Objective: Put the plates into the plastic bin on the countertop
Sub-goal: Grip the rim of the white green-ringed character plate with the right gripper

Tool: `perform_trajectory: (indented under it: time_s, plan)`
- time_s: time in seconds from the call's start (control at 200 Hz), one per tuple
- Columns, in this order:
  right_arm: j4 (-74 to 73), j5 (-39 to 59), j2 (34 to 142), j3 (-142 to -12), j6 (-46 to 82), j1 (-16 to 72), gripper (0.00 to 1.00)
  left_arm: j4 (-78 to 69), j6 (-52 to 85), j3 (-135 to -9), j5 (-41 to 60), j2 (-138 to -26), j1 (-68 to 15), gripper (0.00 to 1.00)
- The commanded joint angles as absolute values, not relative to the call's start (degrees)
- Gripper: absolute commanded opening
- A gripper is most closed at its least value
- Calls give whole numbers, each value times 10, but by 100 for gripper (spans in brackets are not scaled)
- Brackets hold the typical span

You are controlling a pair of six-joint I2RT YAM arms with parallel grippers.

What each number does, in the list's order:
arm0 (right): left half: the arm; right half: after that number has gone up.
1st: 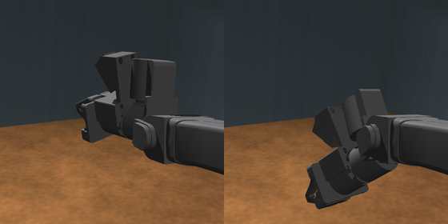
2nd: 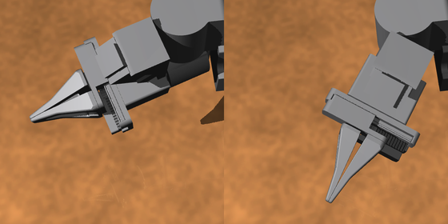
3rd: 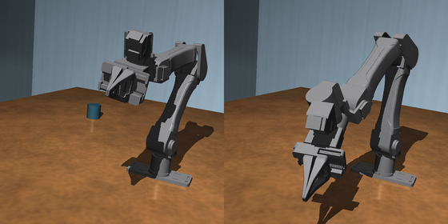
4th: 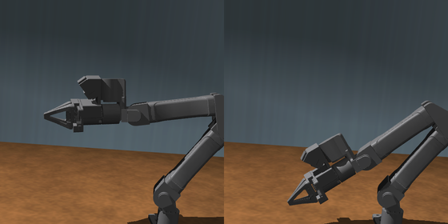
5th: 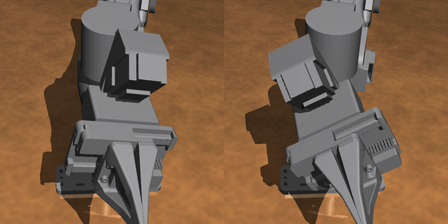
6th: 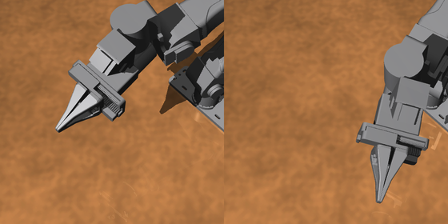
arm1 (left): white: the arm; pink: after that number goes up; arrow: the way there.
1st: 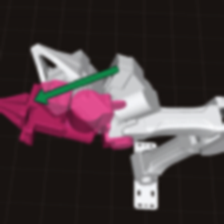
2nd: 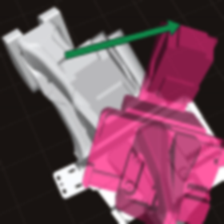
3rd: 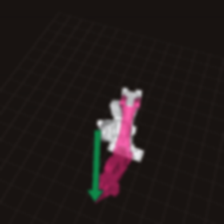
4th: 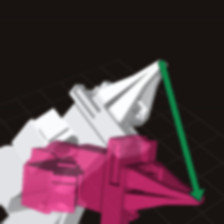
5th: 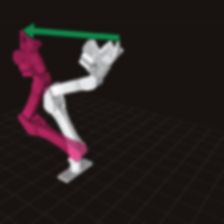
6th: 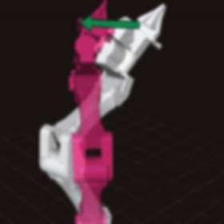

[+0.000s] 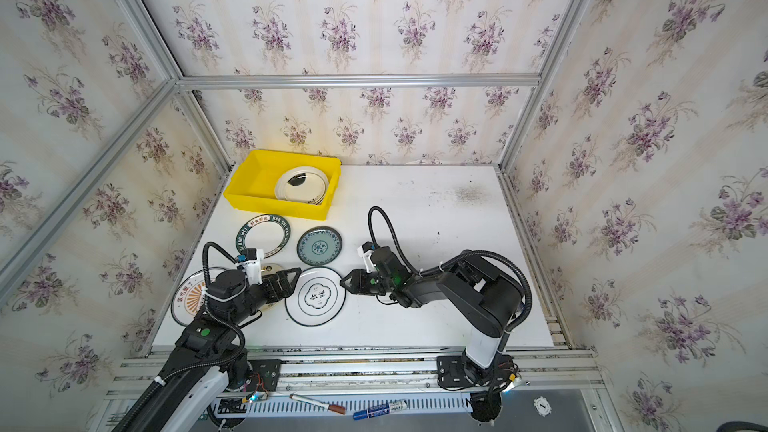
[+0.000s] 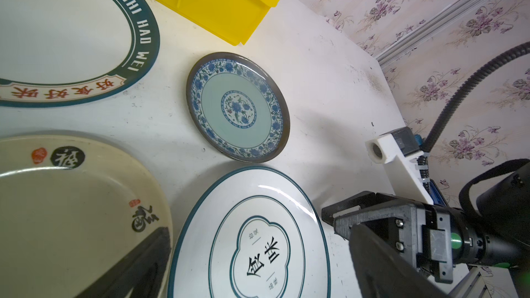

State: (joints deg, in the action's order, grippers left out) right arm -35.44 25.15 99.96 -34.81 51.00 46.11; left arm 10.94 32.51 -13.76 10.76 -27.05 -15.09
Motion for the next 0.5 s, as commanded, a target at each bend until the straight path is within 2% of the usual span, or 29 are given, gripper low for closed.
perform_trajectory:
  time_s: [0.0, 0.495]
  plan:
    - [-388, 253, 1008, -354, 507, 462, 43, 93, 331, -138, 108, -273, -151, 100]
    - [-401, 249, 1034, -367, 511, 467, 29, 90, 342, -136, 95, -280, -151, 100]
